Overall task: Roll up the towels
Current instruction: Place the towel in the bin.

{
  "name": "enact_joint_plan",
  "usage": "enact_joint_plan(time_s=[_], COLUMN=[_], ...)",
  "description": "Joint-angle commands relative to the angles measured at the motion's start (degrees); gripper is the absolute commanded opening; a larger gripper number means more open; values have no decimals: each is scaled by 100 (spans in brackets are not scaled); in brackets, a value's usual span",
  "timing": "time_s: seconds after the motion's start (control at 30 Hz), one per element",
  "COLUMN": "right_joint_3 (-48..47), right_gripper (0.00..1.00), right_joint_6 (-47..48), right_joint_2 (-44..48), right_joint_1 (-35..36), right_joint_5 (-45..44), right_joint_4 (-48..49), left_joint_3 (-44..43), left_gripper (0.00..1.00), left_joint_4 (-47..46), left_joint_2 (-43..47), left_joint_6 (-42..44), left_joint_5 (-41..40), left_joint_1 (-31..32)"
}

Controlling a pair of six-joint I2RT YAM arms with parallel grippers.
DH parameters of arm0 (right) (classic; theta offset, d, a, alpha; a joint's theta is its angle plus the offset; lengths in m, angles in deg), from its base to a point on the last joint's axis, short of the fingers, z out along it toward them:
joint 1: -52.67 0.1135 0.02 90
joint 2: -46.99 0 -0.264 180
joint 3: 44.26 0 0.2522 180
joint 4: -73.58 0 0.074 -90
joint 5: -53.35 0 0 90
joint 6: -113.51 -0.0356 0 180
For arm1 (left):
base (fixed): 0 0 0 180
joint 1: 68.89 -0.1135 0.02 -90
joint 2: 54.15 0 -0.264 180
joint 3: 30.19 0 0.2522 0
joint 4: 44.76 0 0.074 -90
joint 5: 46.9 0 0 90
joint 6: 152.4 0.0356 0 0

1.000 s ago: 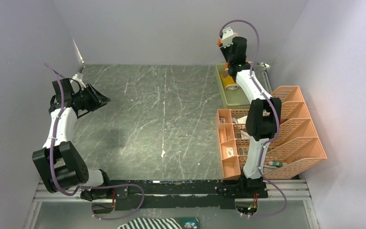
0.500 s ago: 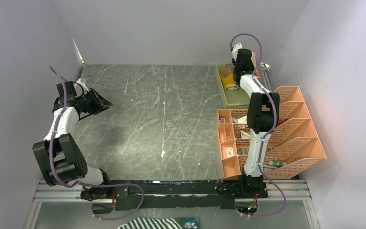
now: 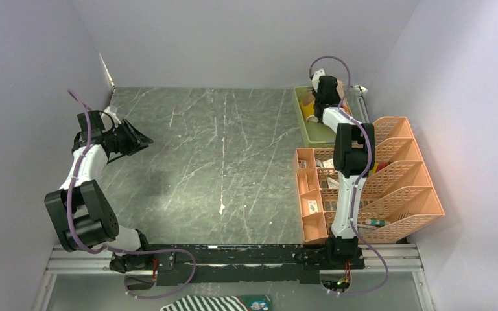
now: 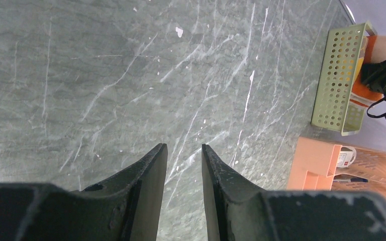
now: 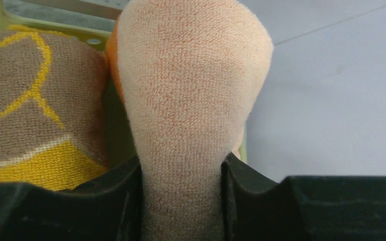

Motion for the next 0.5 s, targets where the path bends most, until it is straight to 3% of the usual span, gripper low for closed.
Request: enact_joint_plan(time_s=[0.0, 0.07, 0.2, 0.47], right_joint_3=[-67, -103, -183, -391], right_gripper=[38, 53, 65, 69], right_joint_6=[-430, -531, -694, -1231], right_joint_2=[142, 292, 672, 1598], right_joint_1=[-55, -55, -55, -55], right_joint_5=[363, 389, 525, 1042], right_joint_4=[-41, -136, -311, -791], left_joint_3=[58, 77, 69, -50], left_gripper=[43, 43, 43, 44], left_joint_4=[-153, -174, -165, -32], left_joint_2=[4, 33, 98, 264], left_joint_6=[101, 92, 98, 100], left_joint_5=[104, 117, 111, 37], left_joint_1=[-26, -30, -25, -26])
